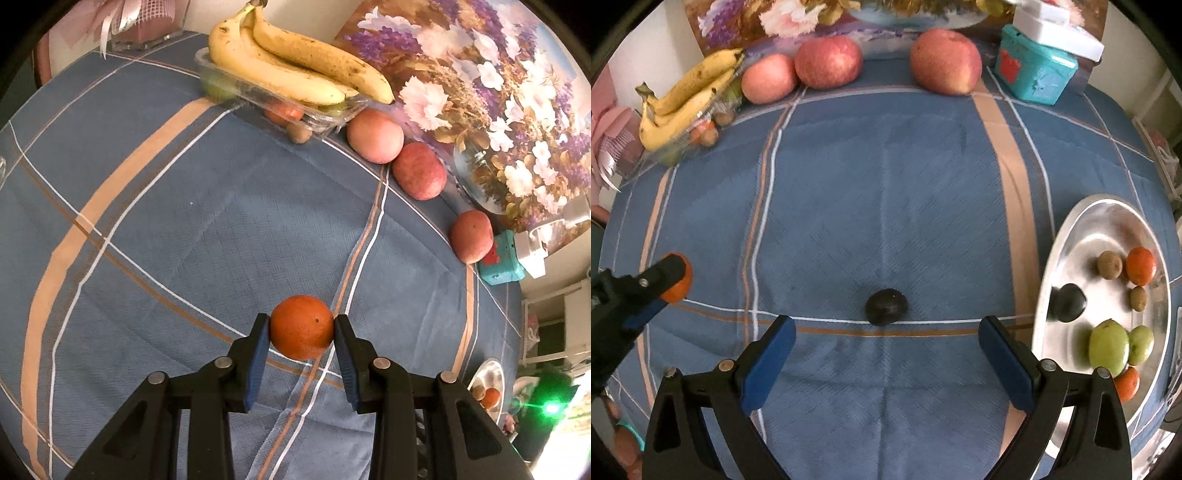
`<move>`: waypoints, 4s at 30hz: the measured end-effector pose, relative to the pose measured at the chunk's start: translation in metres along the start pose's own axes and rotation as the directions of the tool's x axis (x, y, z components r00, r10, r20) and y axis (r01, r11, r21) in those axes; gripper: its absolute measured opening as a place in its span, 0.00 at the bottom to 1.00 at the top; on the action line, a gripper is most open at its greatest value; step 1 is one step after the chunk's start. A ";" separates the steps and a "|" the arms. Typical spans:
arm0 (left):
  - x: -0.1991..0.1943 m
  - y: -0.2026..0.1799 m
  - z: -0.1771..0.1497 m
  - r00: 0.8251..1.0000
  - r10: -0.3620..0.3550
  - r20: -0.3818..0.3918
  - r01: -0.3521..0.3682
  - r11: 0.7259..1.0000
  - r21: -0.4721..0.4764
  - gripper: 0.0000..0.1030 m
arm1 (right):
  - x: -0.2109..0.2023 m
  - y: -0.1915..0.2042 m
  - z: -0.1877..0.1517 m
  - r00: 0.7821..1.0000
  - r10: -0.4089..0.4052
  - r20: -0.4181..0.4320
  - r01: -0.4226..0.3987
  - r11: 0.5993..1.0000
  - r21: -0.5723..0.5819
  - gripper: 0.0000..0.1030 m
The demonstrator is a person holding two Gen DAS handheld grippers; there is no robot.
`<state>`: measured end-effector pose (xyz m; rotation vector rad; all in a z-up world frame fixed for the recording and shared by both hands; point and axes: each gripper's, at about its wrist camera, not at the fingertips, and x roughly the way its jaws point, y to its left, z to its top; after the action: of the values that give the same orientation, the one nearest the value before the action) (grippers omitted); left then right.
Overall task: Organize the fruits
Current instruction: 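Grasp the last dark plum with the right tool while the left tool holds the orange, then carry the plum and orange to the steel plate and release both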
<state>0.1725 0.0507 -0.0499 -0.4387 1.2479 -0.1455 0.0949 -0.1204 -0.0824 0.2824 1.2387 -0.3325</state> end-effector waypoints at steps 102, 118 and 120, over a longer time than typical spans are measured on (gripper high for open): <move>0.012 -0.119 -0.070 0.986 -0.122 -0.117 0.154 0.935 0.319 0.36 | -0.064 -0.128 -0.027 0.983 -0.016 0.184 -0.017 0.985 0.174 0.26; 0.019 -0.190 -0.131 0.953 -0.178 -0.245 0.283 0.811 0.512 0.60 | -0.068 -0.226 -0.039 0.979 -0.123 0.160 0.048 0.913 0.405 0.39; 0.022 -0.184 -0.126 0.955 -0.171 -0.242 0.272 0.830 0.488 0.60 | -0.069 -0.226 -0.041 0.977 -0.129 0.167 0.050 0.910 0.411 0.39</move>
<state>0.0851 -0.1544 -0.0269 -0.0968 1.2798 -0.7239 -0.0498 -0.3054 -0.0354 0.5384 0.9858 -0.6854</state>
